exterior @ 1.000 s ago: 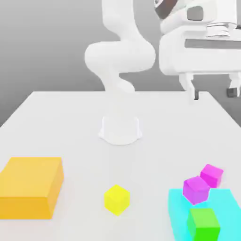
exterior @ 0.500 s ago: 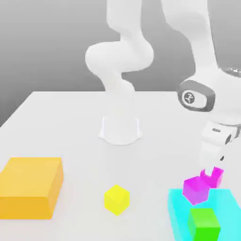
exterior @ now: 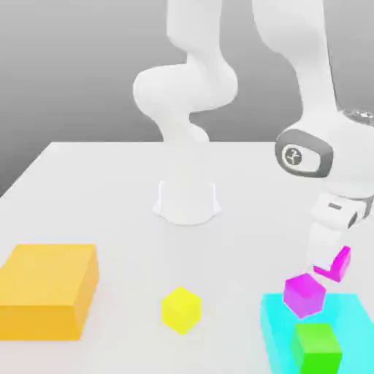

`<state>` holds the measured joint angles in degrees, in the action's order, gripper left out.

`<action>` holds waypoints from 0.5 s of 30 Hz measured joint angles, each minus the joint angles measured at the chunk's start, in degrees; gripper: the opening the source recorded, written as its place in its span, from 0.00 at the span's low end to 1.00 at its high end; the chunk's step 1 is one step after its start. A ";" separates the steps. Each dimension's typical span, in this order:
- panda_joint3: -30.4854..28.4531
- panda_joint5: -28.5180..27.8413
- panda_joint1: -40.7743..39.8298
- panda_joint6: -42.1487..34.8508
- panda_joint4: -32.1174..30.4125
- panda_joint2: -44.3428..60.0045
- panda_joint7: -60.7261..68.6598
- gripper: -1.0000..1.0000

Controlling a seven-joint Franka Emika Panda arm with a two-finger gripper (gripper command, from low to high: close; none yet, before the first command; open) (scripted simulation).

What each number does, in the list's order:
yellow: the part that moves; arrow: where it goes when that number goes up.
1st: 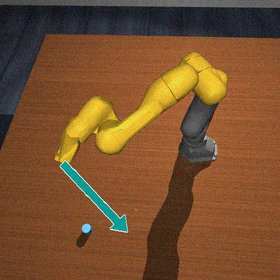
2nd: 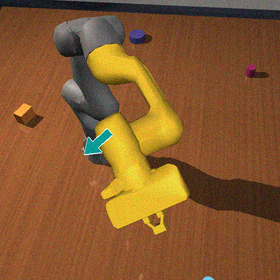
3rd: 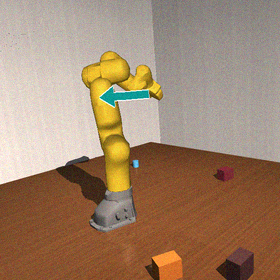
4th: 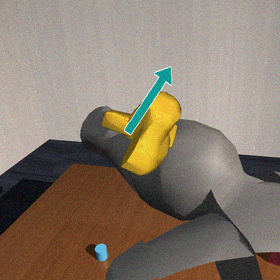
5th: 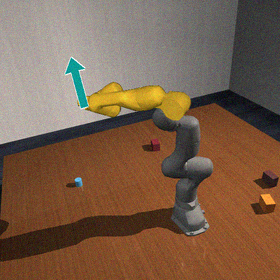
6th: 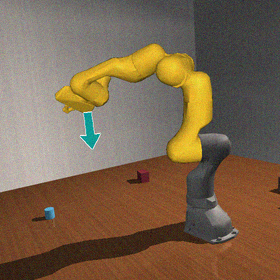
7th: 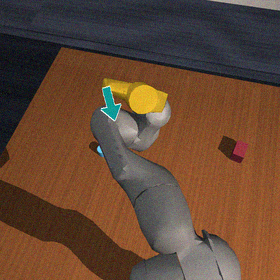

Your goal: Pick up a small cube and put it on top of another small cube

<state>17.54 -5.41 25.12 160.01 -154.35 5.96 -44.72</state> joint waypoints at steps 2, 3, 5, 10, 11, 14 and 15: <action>-0.67 2.13 -1.26 -2.52 0.97 -1.79 -2.81 0.00; -1.06 2.93 -2.03 -3.76 1.54 -2.55 -4.60 0.00; -1.71 4.18 -3.53 -6.23 2.73 -3.99 -8.57 0.00; -3.71 6.12 -6.67 -12.35 5.77 -7.27 -19.51 0.00; -4.22 6.39 -7.27 -13.59 6.38 -7.88 -21.77 0.00; -5.05 6.92 -9.56 -17.18 8.19 -9.64 -28.82 0.00; -5.34 7.07 -10.25 -18.36 8.79 -10.19 -31.21 0.00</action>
<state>12.20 1.66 14.86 141.65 -145.56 -4.23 -75.93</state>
